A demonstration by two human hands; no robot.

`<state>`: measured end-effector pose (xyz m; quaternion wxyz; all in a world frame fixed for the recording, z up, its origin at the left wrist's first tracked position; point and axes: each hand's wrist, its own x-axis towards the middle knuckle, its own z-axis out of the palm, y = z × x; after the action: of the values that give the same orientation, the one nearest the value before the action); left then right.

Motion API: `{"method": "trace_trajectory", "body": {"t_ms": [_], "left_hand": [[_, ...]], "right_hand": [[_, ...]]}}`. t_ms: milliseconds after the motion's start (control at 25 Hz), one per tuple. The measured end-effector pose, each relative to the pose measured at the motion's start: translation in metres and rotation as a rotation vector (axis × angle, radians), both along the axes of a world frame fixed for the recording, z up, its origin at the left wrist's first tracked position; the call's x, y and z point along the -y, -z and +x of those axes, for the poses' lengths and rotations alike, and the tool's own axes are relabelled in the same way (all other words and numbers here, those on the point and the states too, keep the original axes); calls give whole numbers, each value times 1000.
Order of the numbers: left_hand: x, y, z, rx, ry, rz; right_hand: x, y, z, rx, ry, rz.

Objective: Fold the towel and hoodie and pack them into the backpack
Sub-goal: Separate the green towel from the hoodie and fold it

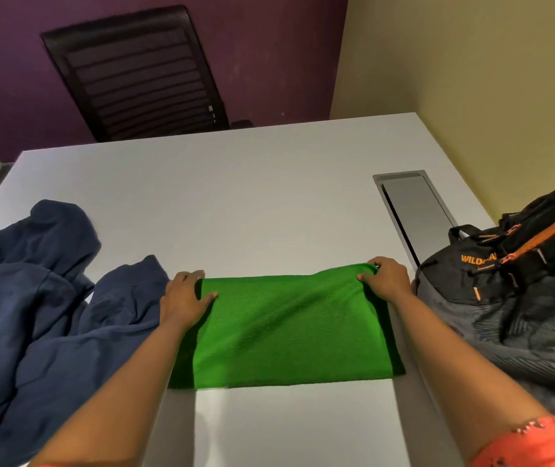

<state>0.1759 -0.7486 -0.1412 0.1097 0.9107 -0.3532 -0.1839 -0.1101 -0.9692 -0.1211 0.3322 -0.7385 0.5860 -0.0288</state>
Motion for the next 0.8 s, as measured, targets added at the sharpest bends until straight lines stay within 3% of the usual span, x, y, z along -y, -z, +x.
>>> {"method": "trace_trajectory", "body": {"t_ms": [160, 240, 520, 640, 800], "left_hand": [[7, -10, 1, 234, 36, 67], [10, -15, 4, 298, 6, -4], [14, -21, 9, 265, -117, -179], [14, -17, 1, 244, -109, -142], [5, -5, -33, 248, 101, -239]], "right_hand": [[5, -2, -7, -92, 36, 89], [9, -1, -14, -74, 79, 113], [9, 0, -10, -178, 82, 35], [3, 2, -7, -189, 117, 12], [-15, 0, -2, -143, 121, -193]]}}
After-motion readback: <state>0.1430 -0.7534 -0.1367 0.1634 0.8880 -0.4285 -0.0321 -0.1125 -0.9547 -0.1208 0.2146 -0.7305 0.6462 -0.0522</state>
